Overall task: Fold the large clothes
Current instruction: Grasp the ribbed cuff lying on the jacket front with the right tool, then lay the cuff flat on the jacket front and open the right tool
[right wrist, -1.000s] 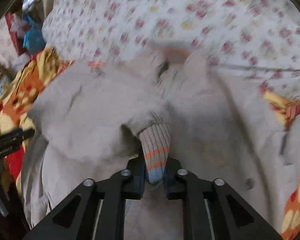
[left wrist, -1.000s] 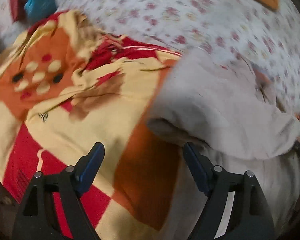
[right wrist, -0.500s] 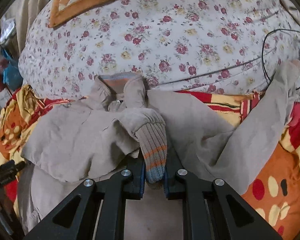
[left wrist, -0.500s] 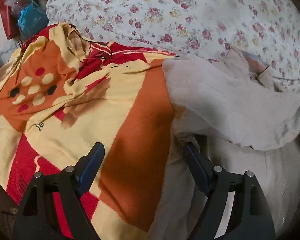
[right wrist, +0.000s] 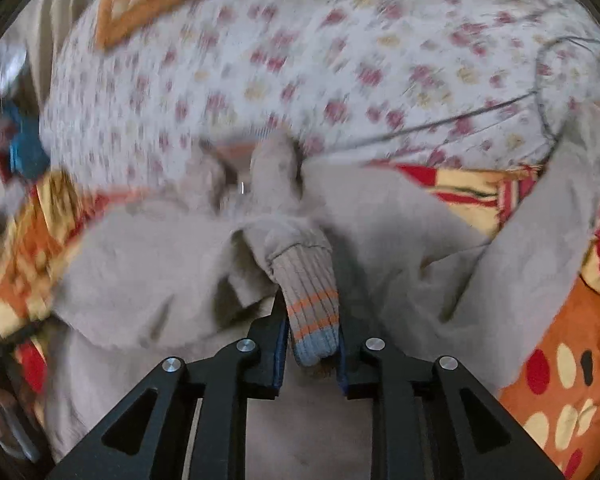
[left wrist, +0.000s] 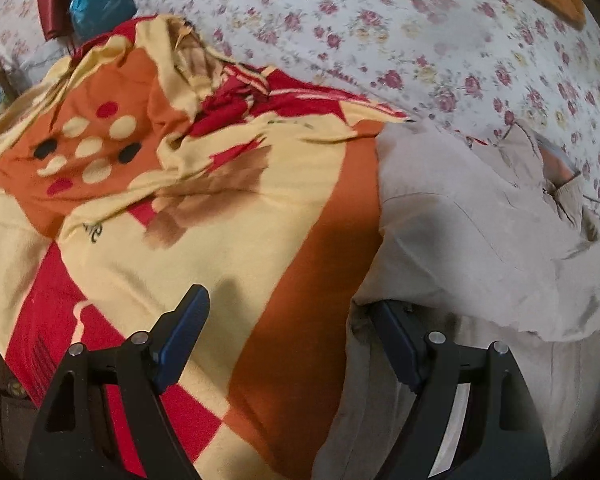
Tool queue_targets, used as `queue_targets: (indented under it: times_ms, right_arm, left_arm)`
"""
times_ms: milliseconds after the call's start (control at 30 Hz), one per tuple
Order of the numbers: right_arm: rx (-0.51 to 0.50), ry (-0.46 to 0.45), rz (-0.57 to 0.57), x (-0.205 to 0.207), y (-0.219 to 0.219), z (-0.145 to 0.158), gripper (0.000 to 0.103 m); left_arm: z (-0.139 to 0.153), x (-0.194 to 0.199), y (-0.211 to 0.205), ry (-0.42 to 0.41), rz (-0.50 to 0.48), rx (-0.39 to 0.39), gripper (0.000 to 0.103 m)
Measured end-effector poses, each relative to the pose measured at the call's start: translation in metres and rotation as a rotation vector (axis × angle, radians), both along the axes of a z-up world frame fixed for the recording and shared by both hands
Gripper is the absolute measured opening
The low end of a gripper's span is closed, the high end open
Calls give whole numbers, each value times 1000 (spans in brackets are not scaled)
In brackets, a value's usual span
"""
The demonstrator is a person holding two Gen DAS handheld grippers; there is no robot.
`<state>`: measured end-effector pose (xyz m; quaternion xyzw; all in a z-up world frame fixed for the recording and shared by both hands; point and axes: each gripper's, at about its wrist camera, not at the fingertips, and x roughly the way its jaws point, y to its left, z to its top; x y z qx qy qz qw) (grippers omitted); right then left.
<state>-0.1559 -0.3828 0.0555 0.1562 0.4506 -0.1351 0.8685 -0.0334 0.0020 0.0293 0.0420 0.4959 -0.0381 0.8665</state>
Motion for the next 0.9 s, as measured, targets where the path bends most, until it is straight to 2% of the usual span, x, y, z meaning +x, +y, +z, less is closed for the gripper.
queue_targets:
  times_ms: [33,67,133,200,267,333,467,533,600,667,833,900]
  right_arm:
    - [-33,52,8,4,2,-9,24]
    - [-66,100,-4,6,1,-18,30]
    - [-47,97,-34,0,-4,-15,35]
    - [-30,98,-39,-10,-10,3,39]
    - [-84,57,-65,-25,-16,24,52]
    - [-115,-3,-118,-40,-22,47,60]
    - [-19,-124,-103,-50,-22,72,60]
    - [-2,-153,-43,-39,-10,71,57]
    - [-13,-132,26,-23,6,66,54]
    - [-36,-89,76,-9,22,49,34]
    - [-85,27,78,20,24,-3,20]
    - [-120,36,47,27,18,-18,17]
  left_arm:
    - [-1,0,1,12,4,-6,82]
    - [-2,0,3,22,7,-12,82]
    - [3,-4,7,16,15,-7,82]
    - [18,-11,13,-50,38,31,82]
    - [31,-15,18,-98,49,21,82]
    - [43,-18,17,-119,33,-9,82]
    - [53,-20,-11,-90,-63,-31,82]
    - [52,-18,-28,-69,-98,-30,82]
    - [48,-12,-46,-49,-116,-31,82]
    - [39,-6,-58,-40,-112,-13,82]
    - [2,7,-72,0,-98,42,82]
    - [-11,10,-71,23,-93,44,83]
